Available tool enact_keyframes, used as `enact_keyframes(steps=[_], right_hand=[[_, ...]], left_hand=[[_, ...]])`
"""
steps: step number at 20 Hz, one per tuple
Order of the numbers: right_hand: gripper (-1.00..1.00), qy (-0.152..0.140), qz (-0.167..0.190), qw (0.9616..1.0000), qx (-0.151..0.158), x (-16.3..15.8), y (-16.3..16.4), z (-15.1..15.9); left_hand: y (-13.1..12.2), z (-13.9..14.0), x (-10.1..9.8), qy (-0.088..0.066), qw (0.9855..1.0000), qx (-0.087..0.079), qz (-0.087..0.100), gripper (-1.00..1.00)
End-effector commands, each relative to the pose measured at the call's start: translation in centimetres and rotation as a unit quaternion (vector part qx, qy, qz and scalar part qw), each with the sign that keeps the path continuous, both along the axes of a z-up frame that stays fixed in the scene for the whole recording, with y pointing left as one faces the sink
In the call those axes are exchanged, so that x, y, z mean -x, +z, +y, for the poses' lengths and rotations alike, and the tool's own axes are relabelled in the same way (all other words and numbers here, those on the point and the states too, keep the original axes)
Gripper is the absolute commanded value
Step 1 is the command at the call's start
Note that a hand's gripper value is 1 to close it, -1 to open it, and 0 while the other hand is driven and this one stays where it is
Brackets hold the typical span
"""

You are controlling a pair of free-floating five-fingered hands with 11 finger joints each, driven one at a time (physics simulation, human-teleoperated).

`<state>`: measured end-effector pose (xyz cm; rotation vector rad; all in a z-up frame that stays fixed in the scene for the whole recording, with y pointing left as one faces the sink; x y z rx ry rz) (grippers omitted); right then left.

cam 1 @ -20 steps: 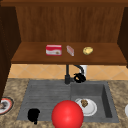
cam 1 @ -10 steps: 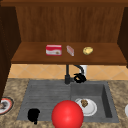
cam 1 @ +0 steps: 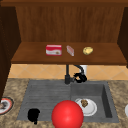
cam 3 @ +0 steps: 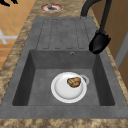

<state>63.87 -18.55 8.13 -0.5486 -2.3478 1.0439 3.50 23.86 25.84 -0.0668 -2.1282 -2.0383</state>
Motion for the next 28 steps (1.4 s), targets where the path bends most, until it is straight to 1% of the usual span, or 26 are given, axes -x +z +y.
enact_keyframes(steps=[1, 2, 3, 7, 10, 11, 15, 17, 20, 24, 25, 27, 28], right_hand=[[-1.00, 0.000, 0.000, 1.0000, -0.009, 0.0, 0.4, -2.2], [-1.00, -0.003, 0.011, 0.9999, -0.003, 0.4, 0.8, -3.3], [-1.00, -0.003, 0.015, 0.9999, 0.001, 0.6, 0.8, -4.1], [-1.00, -0.002, 0.016, 0.9997, 0.016, 1.4, 1.7, -7.3], [-1.00, -0.003, 0.016, 0.9997, 0.017, 2.2, 1.1, -9.8], [-1.00, -0.003, 0.021, 0.9997, 0.016, 2.3, 1.2, -10.7], [-1.00, -0.006, 0.046, 0.9988, 0.016, 3.5, -0.5, -13.6], [-1.00, -0.010, 0.051, 0.9985, 0.015, 4.0, -1.0, -15.1], [-1.00, -0.025, 0.062, 0.9977, 0.011, 4.6, -1.2, -17.0], [-1.00, -0.048, 0.082, 0.9954, 0.014, 5.7, -1.1, -18.7], [-1.00, -0.055, 0.079, 0.9952, 0.015, 6.1, -1.0, -19.1], [-1.00, -0.073, 0.068, 0.9942, 0.040, 6.7, -0.2, -19.3], [-1.00, -0.081, 0.069, 0.9929, 0.053, 6.9, 0.1, -19.7]], left_hand=[[0.0, 0.0, 0.0, 0.000, 1.0000, 0.000, 0.000, 0.00], [0.0, 0.0, 0.0, 0.000, 1.0000, 0.000, 0.000, 0.00], [0.0, 0.0, 0.0, 0.000, 1.0000, 0.000, 0.000, 0.00], [0.0, 0.0, 0.0, 0.000, 1.0000, 0.000, 0.000, 0.00], [0.0, 0.0, 0.0, 0.000, 1.0000, 0.000, 0.000, 0.00], [0.0, 0.0, 0.0, 0.000, 1.0000, 0.000, 0.000, 0.00], [0.0, 0.0, 0.0, 0.000, 1.0000, 0.000, 0.000, 0.00], [0.0, 0.0, 0.0, 0.000, 1.0000, 0.000, 0.000, 0.00], [0.0, 0.0, 0.0, 0.000, 1.0000, 0.000, 0.000, 0.00], [0.0, 0.0, 0.0, 0.000, 1.0000, 0.000, 0.000, 0.00], [0.0, 0.0, 0.0, 0.000, 1.0000, 0.000, 0.000, 0.00], [0.0, 0.0, 0.0, 0.000, 1.0000, 0.000, 0.000, 0.00], [0.0, 0.0, 0.0, 0.000, 1.0000, 0.000, 0.000, 0.00]])
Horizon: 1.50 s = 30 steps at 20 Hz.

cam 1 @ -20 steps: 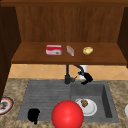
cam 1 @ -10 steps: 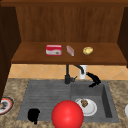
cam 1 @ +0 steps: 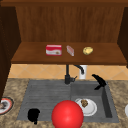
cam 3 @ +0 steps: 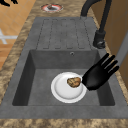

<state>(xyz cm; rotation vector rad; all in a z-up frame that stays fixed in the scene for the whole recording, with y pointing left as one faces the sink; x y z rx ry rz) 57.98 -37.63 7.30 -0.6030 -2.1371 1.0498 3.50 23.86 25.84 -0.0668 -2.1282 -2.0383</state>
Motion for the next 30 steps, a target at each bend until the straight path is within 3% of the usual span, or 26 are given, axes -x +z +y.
enact_keyframes(steps=[1, 11, 22, 25, 30], right_hand=[[-1.00, -0.025, -0.002, 0.9988, 0.042, 1.2, 1.0, -0.8], [-1.00, -0.019, 0.007, 0.9928, 0.118, 5.2, 2.2, -4.4], [-1.00, -0.014, 0.006, 0.9746, 0.223, 9.1, 4.1, -6.5], [-1.00, -0.016, -0.004, 0.9797, 0.200, 9.2, 3.4, -6.5], [-1.00, -0.013, 0.007, 0.9802, 0.198, 9.2, 3.2, -6.4]], left_hand=[[0.0, 0.0, 0.0, 0.000, 1.0000, 0.000, 0.000, 0.00], [0.0, 0.0, 0.0, 0.000, 1.0000, 0.000, 0.000, 0.00], [0.0, 0.0, 0.0, 0.000, 1.0000, 0.000, 0.000, 0.00], [0.0, 0.0, 0.0, 0.000, 1.0000, 0.000, 0.000, 0.00], [0.0, 0.0, 0.0, 0.000, 1.0000, 0.000, 0.000, 0.00]])
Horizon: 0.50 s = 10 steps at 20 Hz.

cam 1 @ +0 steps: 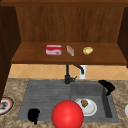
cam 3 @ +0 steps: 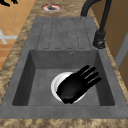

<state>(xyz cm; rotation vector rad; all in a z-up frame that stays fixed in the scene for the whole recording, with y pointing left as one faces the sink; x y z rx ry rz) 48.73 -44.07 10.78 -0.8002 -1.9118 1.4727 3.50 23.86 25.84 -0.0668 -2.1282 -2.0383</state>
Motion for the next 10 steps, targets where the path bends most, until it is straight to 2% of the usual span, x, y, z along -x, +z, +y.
enact_keyframes(steps=[1, 3, 4, 7, 10], right_hand=[[-1.00, 0.000, 0.000, 1.0000, 0.000, 0.5, 0.0, 0.0], [-1.00, 0.000, -0.008, 1.0000, 0.001, 1.0, 0.2, -0.1], [-1.00, -0.007, -0.011, 0.9998, 0.017, 1.3, 0.6, 0.2], [-1.00, -0.028, -0.016, 0.9988, 0.036, 2.8, 1.7, 0.2], [-1.00, -0.042, -0.008, 0.9986, 0.032, 4.2, 2.4, 0.0]], left_hand=[[0.0, 0.0, 0.0, 0.000, 1.0000, 0.000, 0.000, 0.00], [0.0, 0.0, 0.0, 0.000, 1.0000, 0.000, 0.000, 0.00], [0.0, 0.0, 0.0, 0.000, 1.0000, 0.000, 0.000, 0.00], [0.0, 0.0, 0.0, 0.000, 1.0000, 0.000, 0.000, 0.00], [0.0, 0.0, 0.0, 0.000, 1.0000, 0.000, 0.000, 0.00]])
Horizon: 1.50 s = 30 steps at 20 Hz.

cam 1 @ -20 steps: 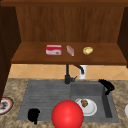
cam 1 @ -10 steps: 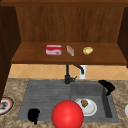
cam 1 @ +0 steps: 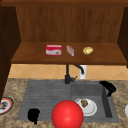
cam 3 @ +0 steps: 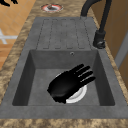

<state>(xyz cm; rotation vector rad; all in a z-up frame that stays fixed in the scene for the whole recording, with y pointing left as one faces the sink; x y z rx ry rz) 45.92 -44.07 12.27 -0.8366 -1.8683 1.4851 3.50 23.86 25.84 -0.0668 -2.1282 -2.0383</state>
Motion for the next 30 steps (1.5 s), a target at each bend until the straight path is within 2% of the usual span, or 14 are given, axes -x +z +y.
enact_keyframes(steps=[1, 6, 8, 11, 14, 16, 22, 30], right_hand=[[-1.00, -0.030, -0.009, 0.9994, 0.014, 1.8, 1.1, 0.0], [-1.00, -0.057, -0.009, 0.9983, 0.008, 4.0, 2.3, 0.0], [-1.00, -0.055, -0.029, 0.9977, 0.028, 5.0, 2.1, 0.5], [-1.00, -0.055, -0.053, 0.9963, 0.038, 6.1, 2.2, 1.0], [-1.00, -0.061, -0.060, 0.9961, 0.022, 7.2, 3.2, 1.8], [-1.00, -0.069, -0.055, 0.9961, 0.005, 8.1, 4.0, 2.3], [-1.00, -0.084, -0.036, 0.9958, -0.001, 11.3, 7.3, 3.7], [-1.00, -0.115, -0.031, 0.9928, -0.016, 15.3, 11.6, 4.4]], left_hand=[[0.0, 0.0, 0.0, 0.000, 1.0000, 0.000, 0.000, 0.00], [0.0, 0.0, 0.0, 0.000, 1.0000, 0.000, 0.000, 0.00], [0.0, 0.0, 0.0, 0.000, 1.0000, 0.000, 0.000, 0.00], [0.0, 0.0, 0.0, 0.000, 1.0000, 0.000, 0.000, 0.00], [0.0, 0.0, 0.0, 0.000, 1.0000, 0.000, 0.000, 0.00], [0.0, 0.0, 0.0, 0.000, 1.0000, 0.000, 0.000, 0.00], [0.0, 0.0, 0.0, 0.000, 1.0000, 0.000, 0.000, 0.00], [0.0, 0.0, 0.0, 0.000, 1.0000, 0.000, 0.000, 0.00]])
